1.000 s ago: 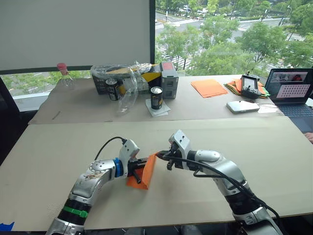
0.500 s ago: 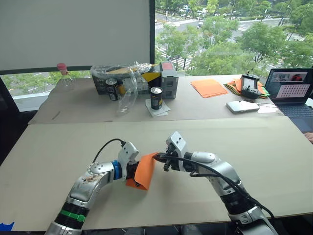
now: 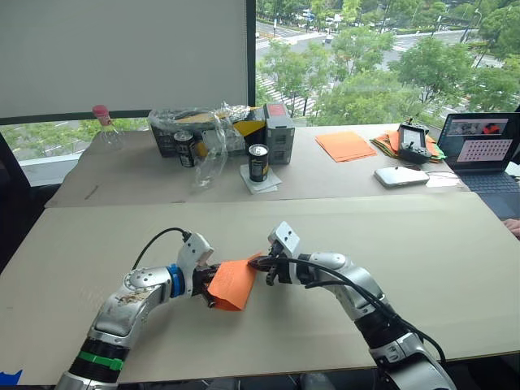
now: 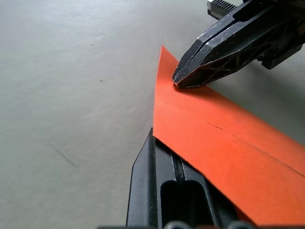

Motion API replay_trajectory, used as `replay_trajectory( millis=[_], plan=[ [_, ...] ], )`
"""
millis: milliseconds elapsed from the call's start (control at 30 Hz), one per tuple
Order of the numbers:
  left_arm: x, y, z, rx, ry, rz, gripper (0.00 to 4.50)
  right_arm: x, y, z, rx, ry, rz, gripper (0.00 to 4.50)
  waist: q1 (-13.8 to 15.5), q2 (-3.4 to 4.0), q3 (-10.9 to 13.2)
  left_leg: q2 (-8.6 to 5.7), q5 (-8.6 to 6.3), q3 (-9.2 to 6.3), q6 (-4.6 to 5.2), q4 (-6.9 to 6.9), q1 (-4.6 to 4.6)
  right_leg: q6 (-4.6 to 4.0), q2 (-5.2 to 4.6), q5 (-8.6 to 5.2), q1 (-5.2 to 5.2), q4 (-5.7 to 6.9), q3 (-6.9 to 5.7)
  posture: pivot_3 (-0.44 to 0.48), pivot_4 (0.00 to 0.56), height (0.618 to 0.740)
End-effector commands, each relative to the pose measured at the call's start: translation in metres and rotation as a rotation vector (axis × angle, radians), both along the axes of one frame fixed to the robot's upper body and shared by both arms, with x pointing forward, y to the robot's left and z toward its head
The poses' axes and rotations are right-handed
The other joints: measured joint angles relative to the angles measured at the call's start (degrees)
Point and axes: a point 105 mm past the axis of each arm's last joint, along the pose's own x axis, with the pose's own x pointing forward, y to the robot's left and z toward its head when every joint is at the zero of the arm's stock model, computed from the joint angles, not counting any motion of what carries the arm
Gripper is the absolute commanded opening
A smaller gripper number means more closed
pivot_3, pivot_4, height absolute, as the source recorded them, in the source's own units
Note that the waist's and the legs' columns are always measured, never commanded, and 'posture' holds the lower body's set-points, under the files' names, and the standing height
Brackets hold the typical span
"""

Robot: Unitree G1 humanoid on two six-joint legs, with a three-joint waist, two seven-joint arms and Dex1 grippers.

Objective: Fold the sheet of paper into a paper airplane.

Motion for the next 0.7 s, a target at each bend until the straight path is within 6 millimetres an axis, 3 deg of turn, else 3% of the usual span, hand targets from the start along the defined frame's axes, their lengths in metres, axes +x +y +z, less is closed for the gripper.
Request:
replay_trajectory(
  millis=[33,133,267,400,500,700],
  plan=[
    [0.013,0.017,0.029,-0.041,-0.079,0.068,0.02,-0.003,0.001,-0.008,-0.023,0.018,0.013,0.0,0.1,0.0,0.0,0.0,0.0,-0.01,0.0,0.0,0.0,0.0,0.0,0.0,0.0,0.0,0.0,0.0,0.15,0.695],
    [0.019,0.02,0.041,-0.089,-0.101,0.086,0.02,-0.006,-0.001,-0.01,-0.027,0.022,0.016,0.0,0.1,0.0,0.0,-0.01,0.0,0.0,0.0,0.0,0.04,0.0,-0.01,0.0,0.06,-0.01,0.0,0.0,0.15,0.695],
    [0.013,-0.007,0.056,-0.212,-0.098,-0.018,0.02,-0.014,-0.005,-0.016,-0.048,0.025,0.026,0.0,0.5,0.0,0.0,-0.02,-0.01,-0.02,0.0,0.01,0.04,0.01,-0.02,0.0,0.07,-0.02,-0.01,0.0,0.15,0.695],
    [0.004,-0.024,0.045,-0.18,-0.066,-0.095,0.02,-0.016,-0.008,-0.017,-0.061,0.014,0.022,0.0,0.2,0.0,0.0,-0.02,-0.02,0.02,0.0,0.01,0.05,0.0,-0.02,0.0,0.08,-0.01,0.03,0.0,0.15,0.695],
    [-0.004,-0.034,0.02,-0.084,-0.017,-0.144,0.02,-0.018,-0.014,-0.015,-0.063,-0.001,0.009,0.0,0.2,0.0,0.0,-0.01,-0.02,0.03,-0.01,-0.01,0.1,0.0,-0.01,0.0,0.1,0.0,0.04,0.0,0.15,0.695],
    [-0.012,-0.034,-0.01,0.041,0.03,-0.185,0.02,-0.019,-0.018,-0.01,-0.062,-0.033,-0.003,0.0,0.4,0.0,0.0,-0.01,-0.03,0.08,0.01,-0.01,0.1,0.0,-0.01,0.0,0.1,-0.02,0.09,0.0,0.15,0.695]
  ],
)
